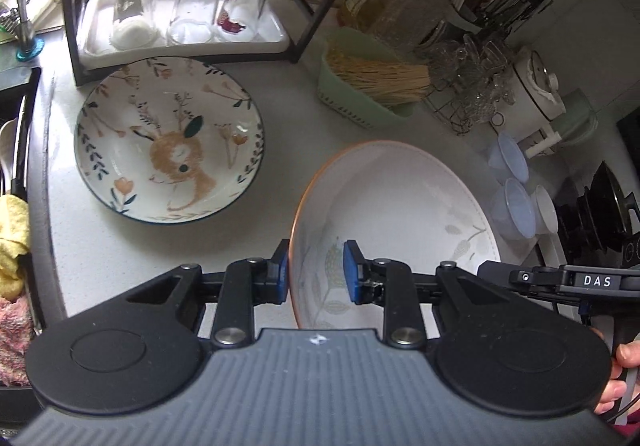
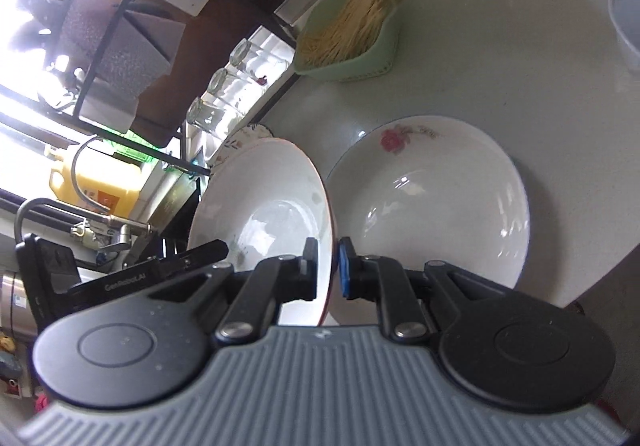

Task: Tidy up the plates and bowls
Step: 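Lift the leaf-pattern plate and carry it over the rose plate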

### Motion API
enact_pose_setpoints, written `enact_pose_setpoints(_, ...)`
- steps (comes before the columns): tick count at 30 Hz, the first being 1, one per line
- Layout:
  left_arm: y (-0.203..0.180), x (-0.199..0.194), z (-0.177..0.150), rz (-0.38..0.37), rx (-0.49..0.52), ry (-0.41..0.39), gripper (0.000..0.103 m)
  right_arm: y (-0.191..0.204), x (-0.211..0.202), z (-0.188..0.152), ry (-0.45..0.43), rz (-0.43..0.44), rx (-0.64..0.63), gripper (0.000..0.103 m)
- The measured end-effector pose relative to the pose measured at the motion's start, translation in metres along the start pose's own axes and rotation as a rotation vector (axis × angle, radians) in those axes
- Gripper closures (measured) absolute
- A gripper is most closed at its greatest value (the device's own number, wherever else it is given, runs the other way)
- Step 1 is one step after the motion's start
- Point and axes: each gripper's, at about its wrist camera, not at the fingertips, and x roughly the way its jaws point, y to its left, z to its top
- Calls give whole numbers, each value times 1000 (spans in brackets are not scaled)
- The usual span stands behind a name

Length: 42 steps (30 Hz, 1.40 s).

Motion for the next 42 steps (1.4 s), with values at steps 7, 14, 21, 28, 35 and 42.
enact_pose_setpoints(7,-43,38,9,-10,41,47,72,-39,-20,21,-14,-6,-4,89)
enact_pose_setpoints(14,-61,80,-1,1,45,160,72,-79,-24,22,30,-40,-24,89)
enact_pose_setpoints(21,-70,97,-1,67,67,189,72,-97,-11,28,56,-35,-34,89)
enact_pose_setpoints(28,-77,106,7,114,94,209,72,-102,2,39,59,-40,-61,89)
enact_pose_setpoints(35,-85,117,7,144,127,228,72,-98,8,45,31,-105,-126,89)
enact_pose_setpoints(42,-87,126,7,183,150,239,72,-91,13,48,11,-148,-197,89)
